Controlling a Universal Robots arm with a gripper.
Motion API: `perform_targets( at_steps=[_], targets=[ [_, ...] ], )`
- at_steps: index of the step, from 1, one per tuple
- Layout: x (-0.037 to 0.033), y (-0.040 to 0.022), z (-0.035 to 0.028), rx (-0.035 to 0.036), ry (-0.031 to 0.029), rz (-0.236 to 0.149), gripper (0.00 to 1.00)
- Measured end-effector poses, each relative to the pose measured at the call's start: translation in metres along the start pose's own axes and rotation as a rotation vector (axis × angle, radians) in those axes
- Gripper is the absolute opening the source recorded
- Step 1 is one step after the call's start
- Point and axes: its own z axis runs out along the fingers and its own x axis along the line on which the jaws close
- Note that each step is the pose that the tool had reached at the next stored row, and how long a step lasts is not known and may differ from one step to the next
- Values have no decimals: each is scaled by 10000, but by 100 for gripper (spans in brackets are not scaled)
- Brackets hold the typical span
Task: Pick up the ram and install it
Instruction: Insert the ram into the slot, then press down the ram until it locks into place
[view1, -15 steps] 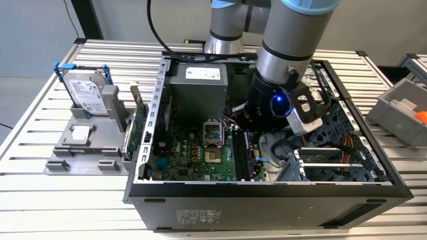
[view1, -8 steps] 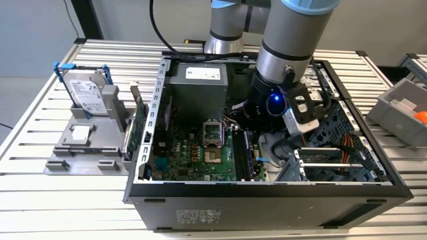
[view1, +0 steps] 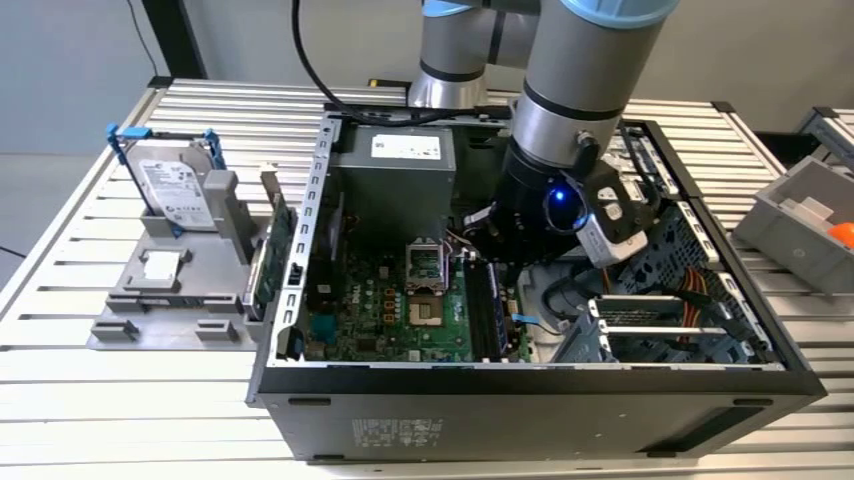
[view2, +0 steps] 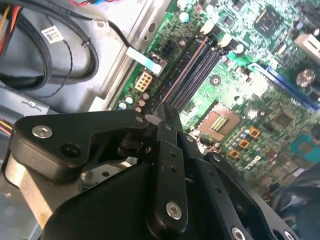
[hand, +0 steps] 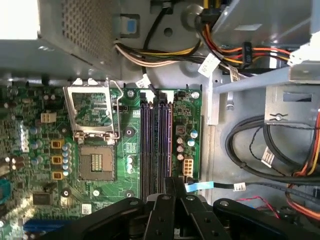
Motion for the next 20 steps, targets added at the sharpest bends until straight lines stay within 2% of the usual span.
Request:
perform_targets(
  at_steps=[6,11,17,20],
  targets=[
    [0,4,-10,-33,-24,-556,0],
    [0,8,-16,-29,-44,-1117,0],
    [-2,45,-17,-29,-60,-1515,0],
    [-1,46,-17,-27,-78,-2007,0]
  ],
)
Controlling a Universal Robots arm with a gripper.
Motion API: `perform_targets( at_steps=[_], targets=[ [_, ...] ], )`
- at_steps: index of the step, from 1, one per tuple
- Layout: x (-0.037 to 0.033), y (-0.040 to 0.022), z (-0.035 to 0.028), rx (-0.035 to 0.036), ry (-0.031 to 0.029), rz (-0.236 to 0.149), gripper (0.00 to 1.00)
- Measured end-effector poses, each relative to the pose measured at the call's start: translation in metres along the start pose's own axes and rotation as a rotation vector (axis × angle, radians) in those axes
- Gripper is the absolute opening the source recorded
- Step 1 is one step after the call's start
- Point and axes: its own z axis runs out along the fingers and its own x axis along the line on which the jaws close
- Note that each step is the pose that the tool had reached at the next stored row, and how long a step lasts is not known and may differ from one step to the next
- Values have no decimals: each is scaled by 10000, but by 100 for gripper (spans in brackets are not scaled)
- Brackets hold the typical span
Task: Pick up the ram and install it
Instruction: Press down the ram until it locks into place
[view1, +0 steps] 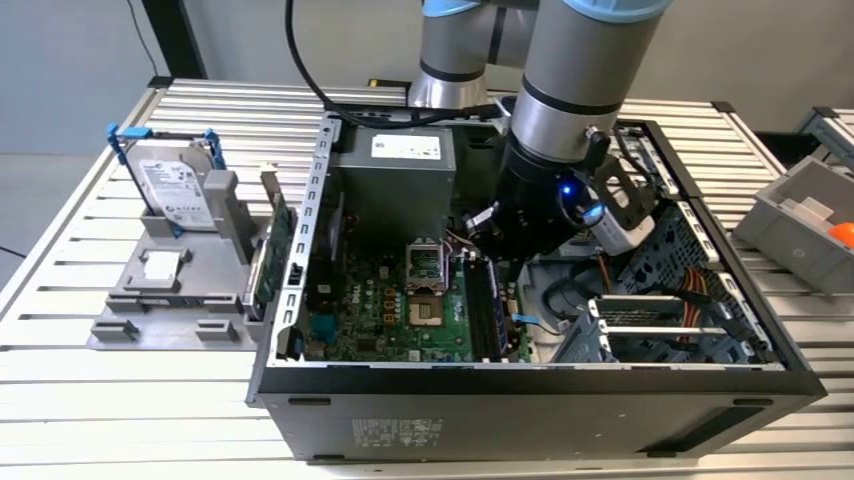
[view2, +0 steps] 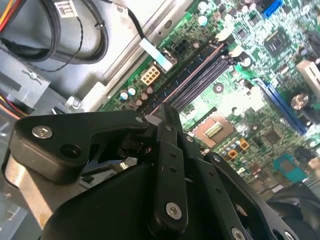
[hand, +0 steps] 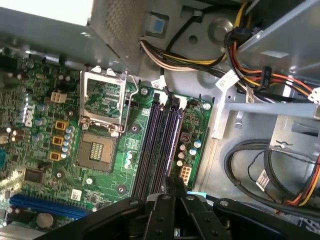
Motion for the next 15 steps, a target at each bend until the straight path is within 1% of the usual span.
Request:
perform_targets(
  at_steps=[12,13,14,15],
  targets=[
    [0,0,0,11,-79,-2179,0],
    [0,0,-2,-4,-89,-2344,0],
    [0,0,-1,-52,-112,-2477,0],
    [0,0,0,-141,-148,-2600,0]
  ],
)
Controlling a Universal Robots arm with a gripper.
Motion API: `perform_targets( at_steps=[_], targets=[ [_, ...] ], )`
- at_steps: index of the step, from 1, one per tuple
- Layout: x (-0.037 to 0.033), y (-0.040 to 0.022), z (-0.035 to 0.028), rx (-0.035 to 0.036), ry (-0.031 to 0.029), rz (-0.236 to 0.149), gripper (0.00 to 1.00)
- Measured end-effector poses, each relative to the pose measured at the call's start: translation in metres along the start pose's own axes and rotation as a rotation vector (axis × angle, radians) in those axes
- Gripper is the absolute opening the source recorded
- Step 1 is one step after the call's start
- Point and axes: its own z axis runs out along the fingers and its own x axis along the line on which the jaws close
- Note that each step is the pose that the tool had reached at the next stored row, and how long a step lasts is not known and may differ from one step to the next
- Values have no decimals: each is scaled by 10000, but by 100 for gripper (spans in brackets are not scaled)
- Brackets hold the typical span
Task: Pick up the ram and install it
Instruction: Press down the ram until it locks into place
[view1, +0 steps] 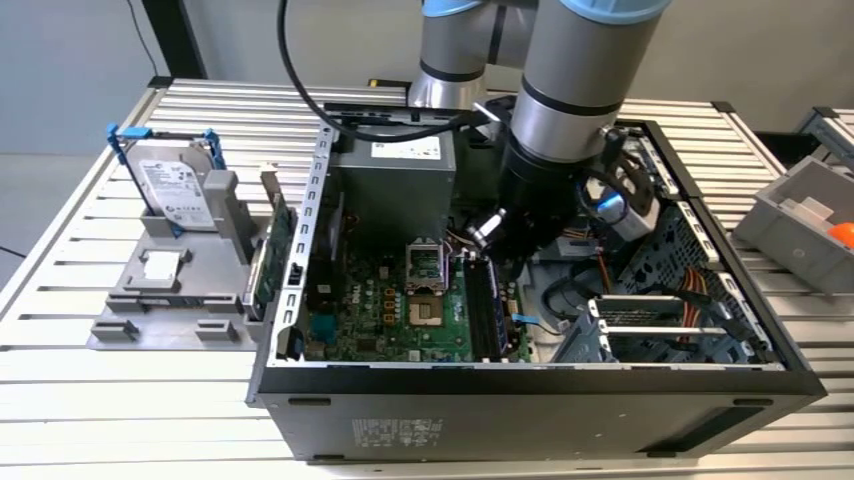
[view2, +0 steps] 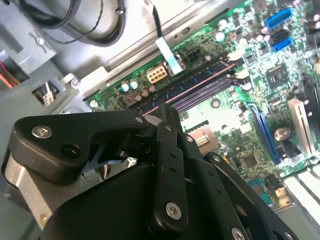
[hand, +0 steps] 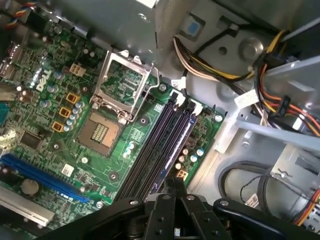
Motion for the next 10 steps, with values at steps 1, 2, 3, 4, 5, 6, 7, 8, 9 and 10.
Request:
perform_targets(
  at_steps=[1,2,3,4,5,6,7,8,9,10],
  targets=[
    [0,0,0,-96,-52,-109,0],
    [0,0,1,-193,-104,-218,0],
    [0,1,4,-245,-133,-355,0],
    [0,1,11,-251,-140,-542,0],
    [0,1,13,-250,-138,-717,0],
    [0,1,15,-251,-139,-903,0],
    [0,2,17,-251,-139,-1078,0],
    [-1,3,19,-253,-141,-1241,0],
    [-1,3,22,-255,-143,-1420,0],
    [-1,3,25,-257,-146,-1599,0]
  ],
)
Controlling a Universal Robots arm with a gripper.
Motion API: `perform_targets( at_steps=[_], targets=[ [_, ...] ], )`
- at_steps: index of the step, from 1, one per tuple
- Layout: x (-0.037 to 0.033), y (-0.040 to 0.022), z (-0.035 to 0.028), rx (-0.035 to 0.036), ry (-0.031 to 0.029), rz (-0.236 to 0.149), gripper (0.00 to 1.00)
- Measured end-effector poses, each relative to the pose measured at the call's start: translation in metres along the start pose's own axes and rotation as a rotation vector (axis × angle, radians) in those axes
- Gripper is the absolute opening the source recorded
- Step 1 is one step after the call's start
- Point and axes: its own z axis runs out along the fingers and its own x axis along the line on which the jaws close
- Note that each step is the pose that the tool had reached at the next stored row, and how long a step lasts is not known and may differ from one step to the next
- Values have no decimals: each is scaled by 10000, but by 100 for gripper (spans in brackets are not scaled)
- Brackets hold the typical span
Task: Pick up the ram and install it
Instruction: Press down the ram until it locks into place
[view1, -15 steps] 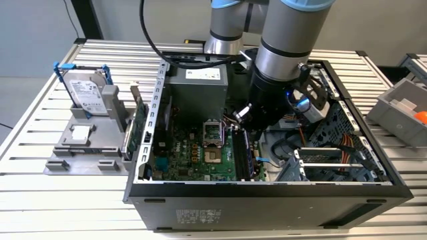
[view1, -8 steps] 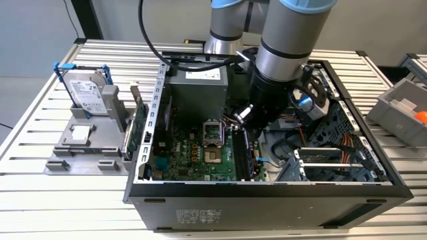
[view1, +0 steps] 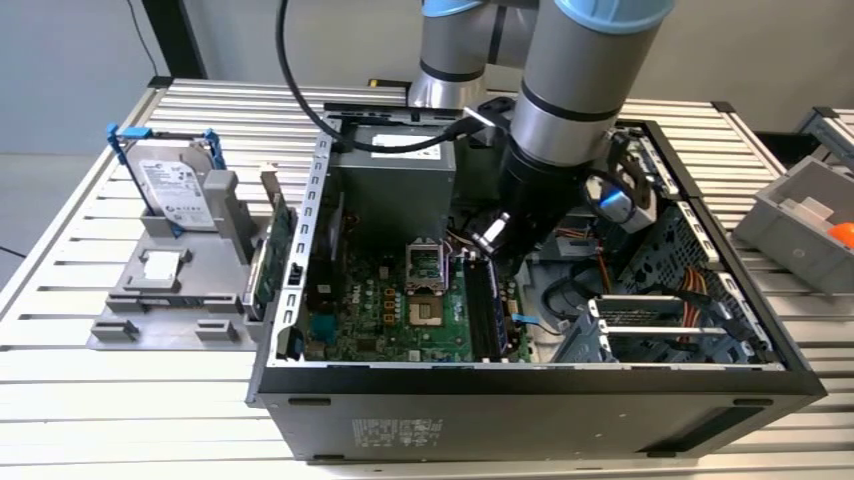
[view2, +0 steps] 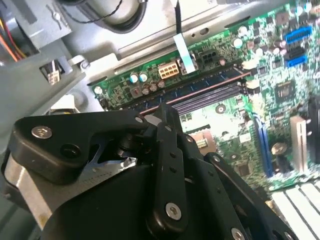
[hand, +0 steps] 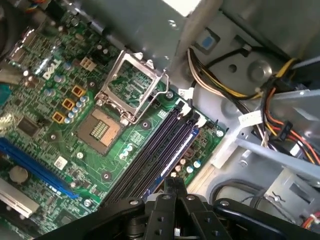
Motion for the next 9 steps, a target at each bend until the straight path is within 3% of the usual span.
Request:
perform_targets(
  at_steps=[1,9],
  targets=[
    [0,0,4,-5,2,-370,0],
    [0,0,9,-28,6,-1830,0]
  ],
)
